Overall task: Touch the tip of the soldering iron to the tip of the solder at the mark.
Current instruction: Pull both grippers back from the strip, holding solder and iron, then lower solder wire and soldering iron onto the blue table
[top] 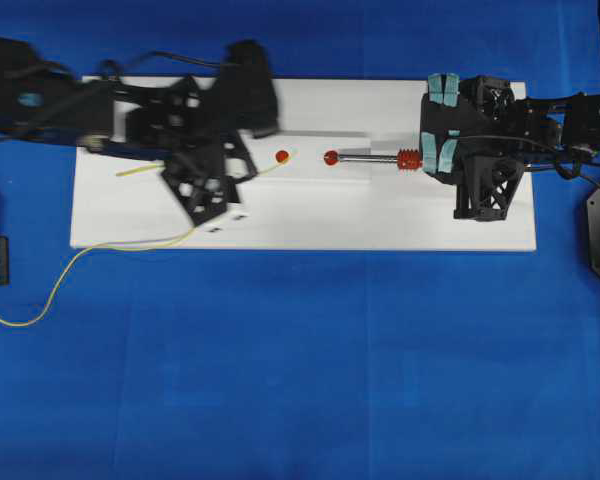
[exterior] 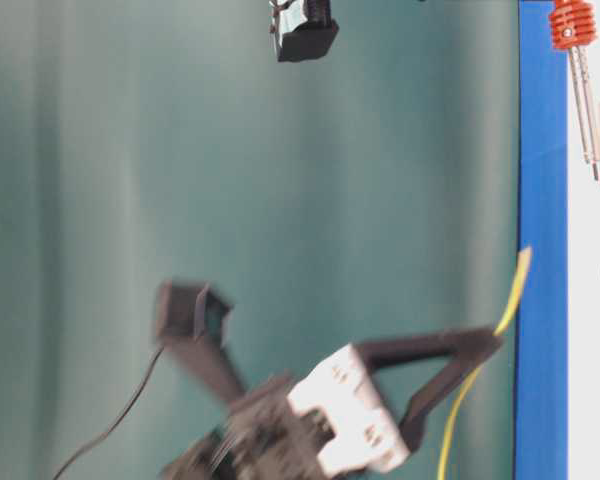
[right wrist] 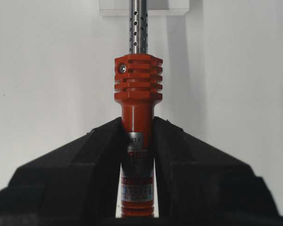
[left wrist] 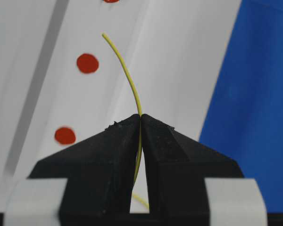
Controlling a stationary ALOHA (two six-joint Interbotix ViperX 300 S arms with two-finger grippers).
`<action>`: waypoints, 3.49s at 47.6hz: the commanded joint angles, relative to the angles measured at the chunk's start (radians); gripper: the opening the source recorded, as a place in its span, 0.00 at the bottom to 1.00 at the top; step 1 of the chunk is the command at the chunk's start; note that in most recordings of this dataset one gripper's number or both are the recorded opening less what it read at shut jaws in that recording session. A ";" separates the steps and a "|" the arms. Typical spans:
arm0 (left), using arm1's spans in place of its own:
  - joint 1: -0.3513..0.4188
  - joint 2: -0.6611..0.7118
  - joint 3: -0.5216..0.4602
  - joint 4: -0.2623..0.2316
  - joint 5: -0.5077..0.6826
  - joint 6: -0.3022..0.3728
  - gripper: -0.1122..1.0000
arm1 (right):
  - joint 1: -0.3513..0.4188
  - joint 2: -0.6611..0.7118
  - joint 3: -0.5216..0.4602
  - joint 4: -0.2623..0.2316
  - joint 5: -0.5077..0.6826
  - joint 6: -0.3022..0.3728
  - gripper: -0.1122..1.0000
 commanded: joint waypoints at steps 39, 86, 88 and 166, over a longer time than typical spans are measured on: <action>-0.003 -0.313 0.276 0.002 -0.184 -0.011 0.12 | -0.026 -0.391 0.094 -0.005 -0.008 0.008 0.16; -0.423 -0.391 0.390 -0.005 -0.373 -0.204 0.12 | 0.382 -0.465 0.155 0.023 -0.150 0.322 0.16; -0.453 -0.376 0.390 -0.005 -0.390 -0.207 0.12 | 0.416 -0.451 0.152 0.023 -0.170 0.324 0.16; -0.595 0.150 0.316 -0.008 -0.614 -0.225 0.71 | 0.707 0.232 0.028 0.098 -0.425 0.393 0.69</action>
